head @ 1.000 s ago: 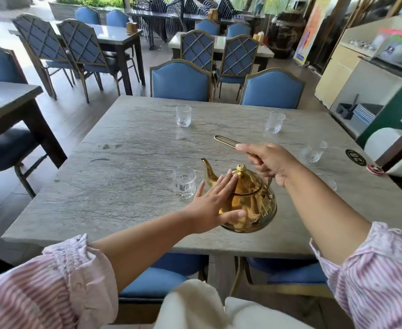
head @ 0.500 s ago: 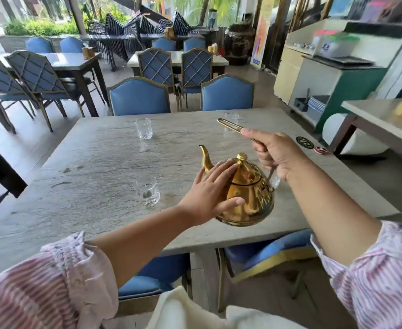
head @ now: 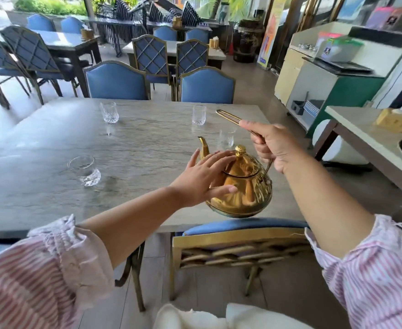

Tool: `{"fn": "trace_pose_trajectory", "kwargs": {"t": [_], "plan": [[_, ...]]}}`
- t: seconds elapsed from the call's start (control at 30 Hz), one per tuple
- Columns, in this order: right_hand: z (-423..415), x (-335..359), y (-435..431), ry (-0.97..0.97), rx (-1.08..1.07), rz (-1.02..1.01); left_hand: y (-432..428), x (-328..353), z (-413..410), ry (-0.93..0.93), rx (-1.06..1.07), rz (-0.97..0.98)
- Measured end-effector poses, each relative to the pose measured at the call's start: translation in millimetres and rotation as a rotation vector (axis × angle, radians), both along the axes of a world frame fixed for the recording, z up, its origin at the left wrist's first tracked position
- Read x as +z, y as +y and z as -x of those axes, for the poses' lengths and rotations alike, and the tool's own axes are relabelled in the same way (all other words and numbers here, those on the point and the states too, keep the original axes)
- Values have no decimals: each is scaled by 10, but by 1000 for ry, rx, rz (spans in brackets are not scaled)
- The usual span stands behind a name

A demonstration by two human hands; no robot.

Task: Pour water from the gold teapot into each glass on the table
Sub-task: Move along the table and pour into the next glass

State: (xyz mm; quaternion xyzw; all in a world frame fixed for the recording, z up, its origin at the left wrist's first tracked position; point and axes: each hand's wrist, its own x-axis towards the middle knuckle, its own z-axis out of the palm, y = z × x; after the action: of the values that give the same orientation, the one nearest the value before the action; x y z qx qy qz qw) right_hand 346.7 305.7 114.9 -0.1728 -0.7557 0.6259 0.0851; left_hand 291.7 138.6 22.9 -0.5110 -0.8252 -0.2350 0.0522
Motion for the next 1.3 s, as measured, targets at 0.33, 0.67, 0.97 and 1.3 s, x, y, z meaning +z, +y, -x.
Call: {"fn": "trace_pose_trajectory", "kwargs": {"t": [0.33, 0.67, 0.97, 1.3], "plan": [[-35, -94, 892, -10, -3, -24, 850, -46, -31, -169, -44, 101], [232, -250, 1455, -78, 44, -79, 1436, -206, 61, -324, -45, 215], [732, -354, 1755, -194, 351, -237, 1728, -309, 106, -426, 108, 270], [1059, -336, 1670, -205, 523, -406, 1772, -314, 91, -504, 267, 231]]}}
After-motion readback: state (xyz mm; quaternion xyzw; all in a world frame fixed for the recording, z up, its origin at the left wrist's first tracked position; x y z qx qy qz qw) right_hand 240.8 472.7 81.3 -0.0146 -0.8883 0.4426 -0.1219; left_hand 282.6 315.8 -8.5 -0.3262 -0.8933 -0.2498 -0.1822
